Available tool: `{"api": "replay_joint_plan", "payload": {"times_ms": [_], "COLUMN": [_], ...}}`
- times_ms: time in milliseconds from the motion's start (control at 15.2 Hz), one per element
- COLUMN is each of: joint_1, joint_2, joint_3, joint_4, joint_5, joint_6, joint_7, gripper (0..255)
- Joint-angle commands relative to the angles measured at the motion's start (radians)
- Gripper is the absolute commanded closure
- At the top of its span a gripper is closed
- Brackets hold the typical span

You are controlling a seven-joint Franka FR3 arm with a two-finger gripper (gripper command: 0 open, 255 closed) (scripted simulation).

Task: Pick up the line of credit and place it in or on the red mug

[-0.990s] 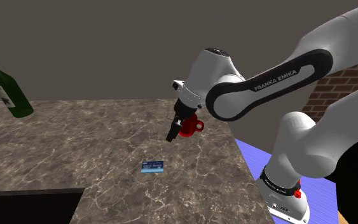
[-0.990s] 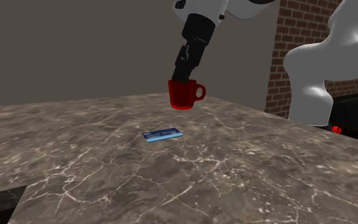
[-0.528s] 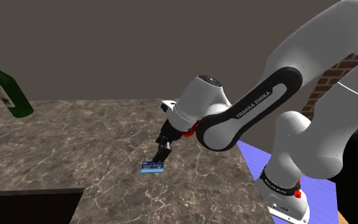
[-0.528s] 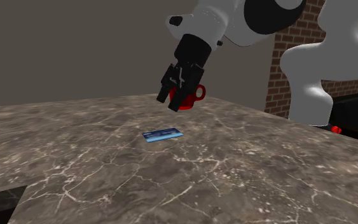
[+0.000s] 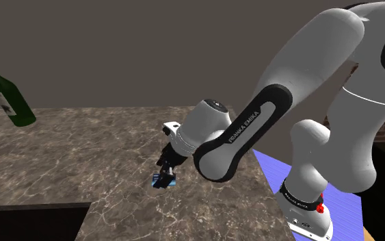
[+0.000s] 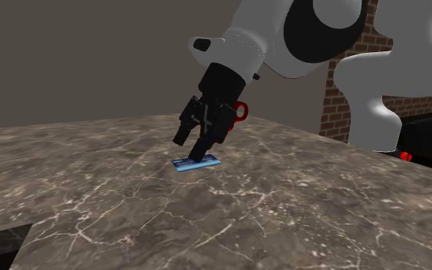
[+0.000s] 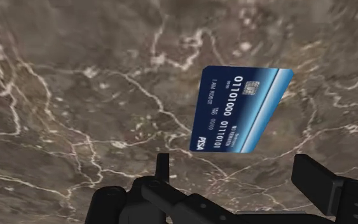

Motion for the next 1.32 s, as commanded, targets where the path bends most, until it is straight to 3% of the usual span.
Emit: {"api": "replay_joint_plan", "payload": {"times_ms": [0,66,528,594,1188,1254], "joint_1": [0.085,0.112,0.107,0.108,0.107,0.060], "joint_2": [0.043,0.056,0.056,0.056,0.056,0.038], "joint_3": [-0.064,-0.083,-0.078,-0.078,-0.078,-0.049], "joint_4": [0.027,0.038,0.038,0.038,0.038,0.027], "joint_5": [0.107,0.154,0.156,0.156,0.156,0.055], "joint_6": [0.022,0.026,0.026,0.026,0.026,0.015], "joint_7": [-0.090,-0.131,-0.132,-0.132,-0.132,-0.046], "gripper": [0,0,0,255,255,255]}}
